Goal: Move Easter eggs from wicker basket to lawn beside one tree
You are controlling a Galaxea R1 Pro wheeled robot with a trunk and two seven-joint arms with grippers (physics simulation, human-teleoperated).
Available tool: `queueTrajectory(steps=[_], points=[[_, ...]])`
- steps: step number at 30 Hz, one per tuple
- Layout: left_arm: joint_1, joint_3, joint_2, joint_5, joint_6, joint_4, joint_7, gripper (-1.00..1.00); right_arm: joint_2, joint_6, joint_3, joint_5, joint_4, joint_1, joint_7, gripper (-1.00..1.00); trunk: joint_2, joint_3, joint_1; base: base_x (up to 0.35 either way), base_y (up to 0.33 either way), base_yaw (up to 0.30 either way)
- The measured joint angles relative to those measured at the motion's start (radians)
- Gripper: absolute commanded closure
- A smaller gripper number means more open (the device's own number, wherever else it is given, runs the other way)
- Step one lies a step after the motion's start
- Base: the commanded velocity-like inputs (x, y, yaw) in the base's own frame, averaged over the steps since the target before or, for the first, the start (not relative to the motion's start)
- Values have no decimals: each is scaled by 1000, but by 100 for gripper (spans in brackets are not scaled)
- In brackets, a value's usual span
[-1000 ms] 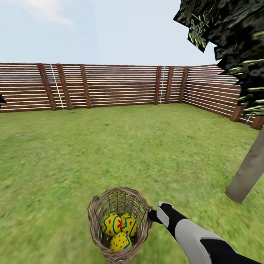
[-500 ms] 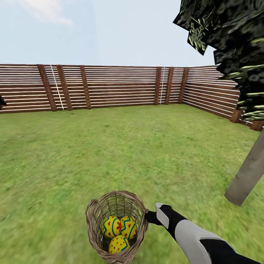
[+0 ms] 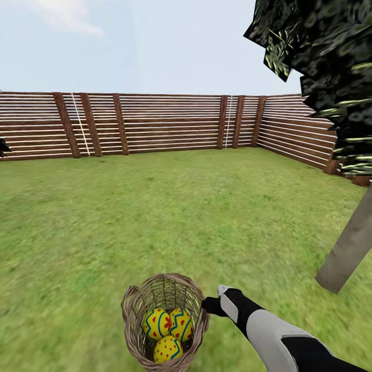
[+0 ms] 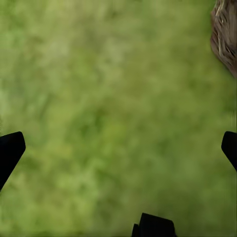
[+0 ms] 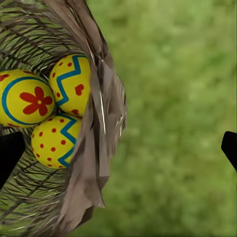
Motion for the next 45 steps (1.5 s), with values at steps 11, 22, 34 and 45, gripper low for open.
queueTrajectory(steps=[11, 22, 34, 45], points=[[0, 0, 0, -1, 0, 0, 0, -100, -1, -7, -2, 0, -12, 0, -3, -100, 77, 34, -42, 0, 0, 0], [0, 0, 0, -1, 0, 0, 0, -100, -1, -15, -2, 0, -11, 0, -3, -100, 154, 69, -84, 0, 0, 0], [0, 0, 0, -1, 0, 0, 0, -100, -2, -18, -2, -2, -13, 1, -3, -100, 238, 107, -130, 0, 0, 0], [0, 0, 0, -1, 0, 0, 0, -100, -1, -18, -1, -2, -13, 1, -2, -100, 315, 142, -173, 0, 0, -37]])
